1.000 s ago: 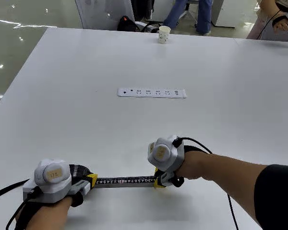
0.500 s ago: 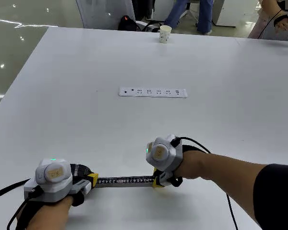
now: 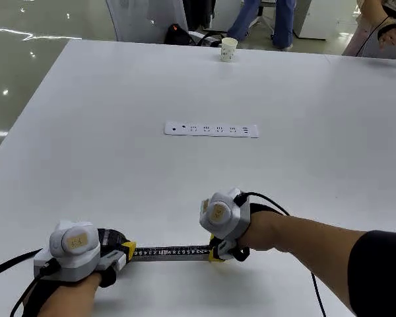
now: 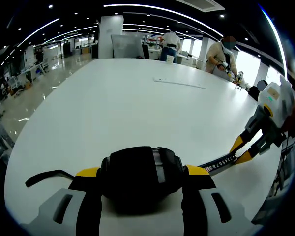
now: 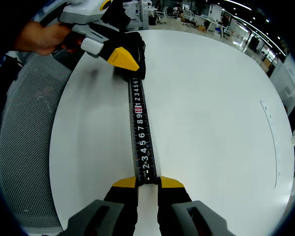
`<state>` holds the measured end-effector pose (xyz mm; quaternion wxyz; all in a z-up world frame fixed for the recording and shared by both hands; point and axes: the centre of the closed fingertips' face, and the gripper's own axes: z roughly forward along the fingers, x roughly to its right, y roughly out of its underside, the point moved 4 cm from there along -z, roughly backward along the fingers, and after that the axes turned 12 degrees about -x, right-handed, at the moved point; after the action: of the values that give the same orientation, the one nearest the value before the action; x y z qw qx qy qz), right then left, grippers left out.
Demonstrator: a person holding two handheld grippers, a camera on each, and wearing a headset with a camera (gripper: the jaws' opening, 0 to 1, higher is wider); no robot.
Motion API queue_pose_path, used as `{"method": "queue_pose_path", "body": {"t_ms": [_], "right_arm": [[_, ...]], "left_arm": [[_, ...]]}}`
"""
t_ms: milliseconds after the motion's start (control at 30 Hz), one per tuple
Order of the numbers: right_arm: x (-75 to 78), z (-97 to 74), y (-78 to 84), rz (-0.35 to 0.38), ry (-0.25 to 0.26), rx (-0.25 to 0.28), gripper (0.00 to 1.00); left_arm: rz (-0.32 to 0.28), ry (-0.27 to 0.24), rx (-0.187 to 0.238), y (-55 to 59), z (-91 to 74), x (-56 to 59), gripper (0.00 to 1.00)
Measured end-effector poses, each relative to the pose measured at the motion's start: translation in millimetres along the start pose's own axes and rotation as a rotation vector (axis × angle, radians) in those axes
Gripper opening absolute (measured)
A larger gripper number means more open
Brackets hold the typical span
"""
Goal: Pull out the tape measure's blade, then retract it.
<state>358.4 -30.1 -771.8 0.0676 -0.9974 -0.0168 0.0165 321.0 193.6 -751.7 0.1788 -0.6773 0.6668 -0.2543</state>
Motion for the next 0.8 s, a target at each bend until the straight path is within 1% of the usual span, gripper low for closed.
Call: {"method": "queue_pose_path", "body": {"t_ms": [167,400,600,800], "right_arm": [[0.6,1.4,-2.0,-0.010,0.001,-0.004,0.11],[0.3,1.9,-2.9,-0.049,0.003,0.004,0.11],[-0.7,1.0,-4.0,-0.045,0.001,0.016,0.11],[0.1,1.5,-5.3,-0.033,-0.002,0.022,0.11]], "left_arm": [[-0.001,0.001,-0.002,0.2,-0.1,0.6,0.61],[-0.009,0.010,-0.008,-0.5,0.6,-0.3,0.61],[-0.011,0.018,-0.018,-1.6,0.6,-0.5,0.61],[-0.009,0.018,-0.012,-1.3,0.7,0.1,0.61]]}}
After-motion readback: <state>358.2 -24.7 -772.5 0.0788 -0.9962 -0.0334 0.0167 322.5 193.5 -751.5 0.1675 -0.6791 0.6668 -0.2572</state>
